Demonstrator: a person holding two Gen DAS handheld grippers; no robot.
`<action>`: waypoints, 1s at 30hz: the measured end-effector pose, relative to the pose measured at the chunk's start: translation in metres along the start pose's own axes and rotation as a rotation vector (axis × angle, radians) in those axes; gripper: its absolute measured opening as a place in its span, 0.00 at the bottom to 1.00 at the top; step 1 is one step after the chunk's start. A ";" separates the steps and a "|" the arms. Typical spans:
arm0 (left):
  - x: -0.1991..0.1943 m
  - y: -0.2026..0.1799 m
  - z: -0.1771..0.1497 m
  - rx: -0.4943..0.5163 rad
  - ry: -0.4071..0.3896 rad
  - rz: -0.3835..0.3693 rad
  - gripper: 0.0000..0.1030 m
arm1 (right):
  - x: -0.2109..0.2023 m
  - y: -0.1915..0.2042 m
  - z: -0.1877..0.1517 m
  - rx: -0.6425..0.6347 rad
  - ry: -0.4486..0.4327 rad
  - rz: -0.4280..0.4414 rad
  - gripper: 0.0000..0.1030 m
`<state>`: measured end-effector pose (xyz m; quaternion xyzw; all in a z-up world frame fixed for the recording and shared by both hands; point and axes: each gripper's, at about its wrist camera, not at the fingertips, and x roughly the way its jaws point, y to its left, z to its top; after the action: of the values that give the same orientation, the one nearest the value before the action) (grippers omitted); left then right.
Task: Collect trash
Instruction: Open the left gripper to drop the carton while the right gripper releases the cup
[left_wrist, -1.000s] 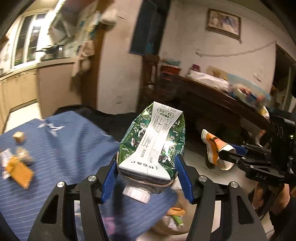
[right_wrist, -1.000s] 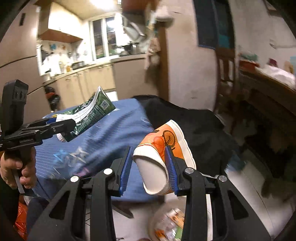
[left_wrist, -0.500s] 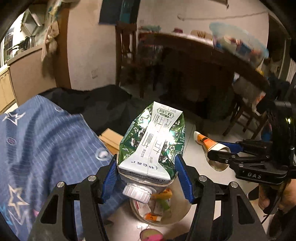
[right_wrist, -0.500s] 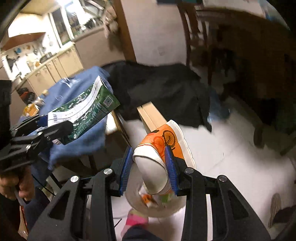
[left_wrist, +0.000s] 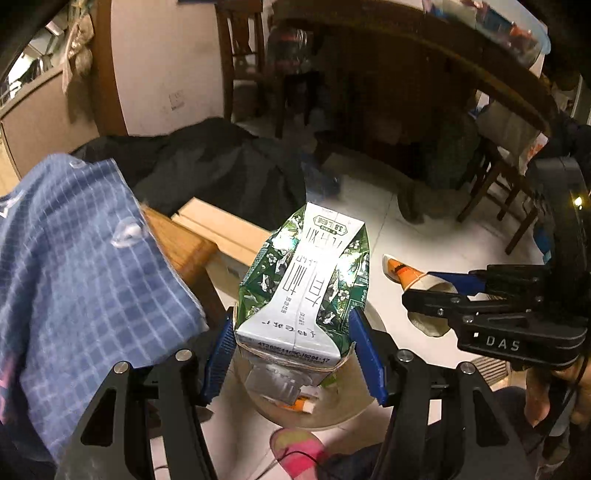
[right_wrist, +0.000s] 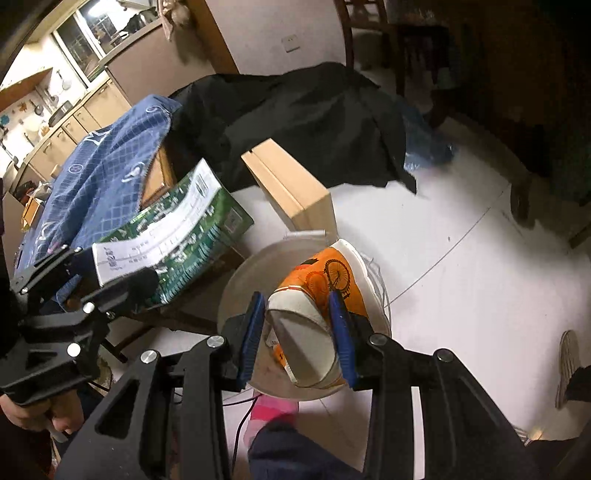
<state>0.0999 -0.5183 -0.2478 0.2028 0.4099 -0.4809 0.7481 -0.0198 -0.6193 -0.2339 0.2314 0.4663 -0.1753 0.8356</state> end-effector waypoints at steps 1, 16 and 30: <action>0.007 -0.001 -0.003 0.002 0.015 0.003 0.59 | 0.003 -0.003 -0.001 0.007 0.007 0.008 0.33; 0.057 0.005 -0.032 -0.018 0.123 0.024 0.59 | 0.025 -0.012 -0.003 0.025 0.064 0.033 0.34; 0.059 0.001 -0.030 -0.009 0.128 0.032 0.60 | 0.026 -0.008 0.000 0.007 0.066 0.049 0.34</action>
<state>0.1004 -0.5293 -0.3136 0.2360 0.4557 -0.4532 0.7289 -0.0103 -0.6278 -0.2577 0.2513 0.4871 -0.1486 0.8231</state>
